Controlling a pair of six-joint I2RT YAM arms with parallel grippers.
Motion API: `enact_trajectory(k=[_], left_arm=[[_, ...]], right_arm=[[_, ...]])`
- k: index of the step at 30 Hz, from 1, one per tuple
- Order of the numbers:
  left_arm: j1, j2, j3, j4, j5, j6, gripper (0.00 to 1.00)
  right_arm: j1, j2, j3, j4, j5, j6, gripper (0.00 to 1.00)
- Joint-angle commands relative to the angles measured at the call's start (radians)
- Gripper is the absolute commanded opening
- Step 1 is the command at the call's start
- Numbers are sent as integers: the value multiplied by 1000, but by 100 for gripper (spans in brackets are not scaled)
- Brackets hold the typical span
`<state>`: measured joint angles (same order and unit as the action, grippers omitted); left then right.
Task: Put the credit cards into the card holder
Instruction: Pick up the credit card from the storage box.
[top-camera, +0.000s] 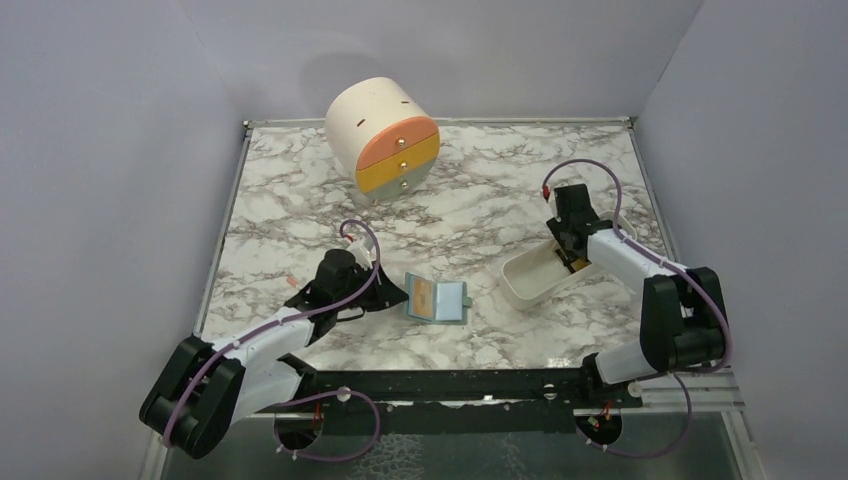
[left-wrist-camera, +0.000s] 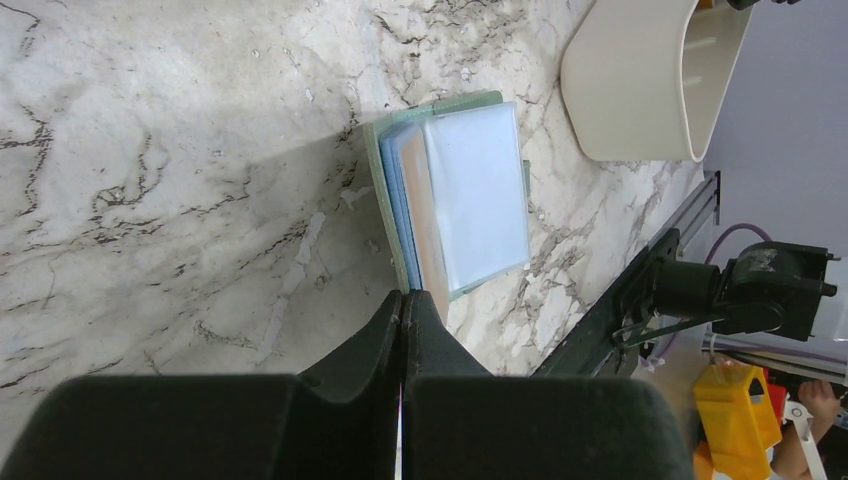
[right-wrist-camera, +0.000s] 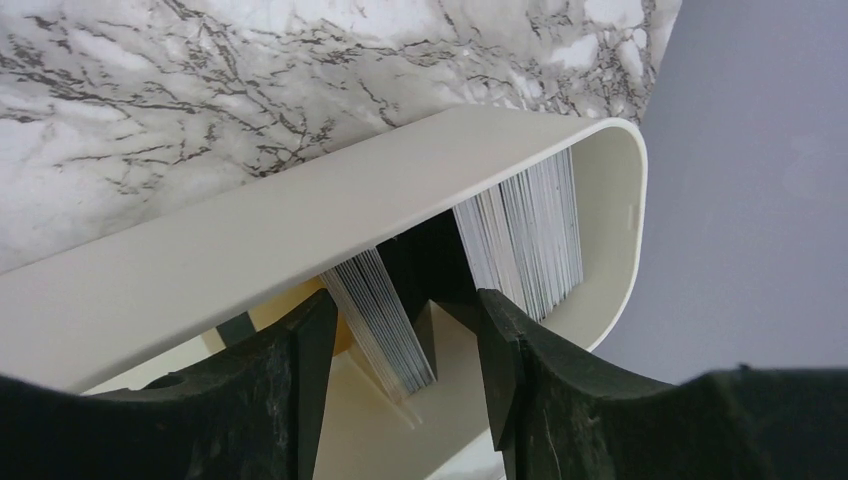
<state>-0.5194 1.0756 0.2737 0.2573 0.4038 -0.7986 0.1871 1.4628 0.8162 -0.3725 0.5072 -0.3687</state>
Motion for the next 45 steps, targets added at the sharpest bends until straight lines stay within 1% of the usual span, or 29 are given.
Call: enact_trajectory(k=[1, 8, 12, 18, 25, 31, 36, 45], left_arm=[[-2, -15, 0, 14, 20, -14, 0], [-1, -22, 5, 11, 12, -12, 0], [-2, -20, 4, 14, 12, -14, 0], [-2, -22, 1, 11, 13, -14, 0], [-2, -38, 0, -6, -1, -8, 0], [-3, -35, -3, -7, -3, -10, 0], [-2, -33, 0, -12, -3, -4, 0], [-1, -34, 6, -23, -5, -1, 0]], right_arm=[[-23, 18, -14, 143, 71, -48, 52], [-52, 50, 18, 179, 60, -68, 45], [-71, 70, 16, 194, 27, -73, 41], [-78, 104, 12, 208, 18, -71, 39], [-77, 82, 28, 204, 37, -76, 29], [-77, 51, 34, 210, 40, -80, 27], [-77, 52, 27, 209, 33, -83, 20], [-78, 28, 43, 182, 36, -85, 17]])
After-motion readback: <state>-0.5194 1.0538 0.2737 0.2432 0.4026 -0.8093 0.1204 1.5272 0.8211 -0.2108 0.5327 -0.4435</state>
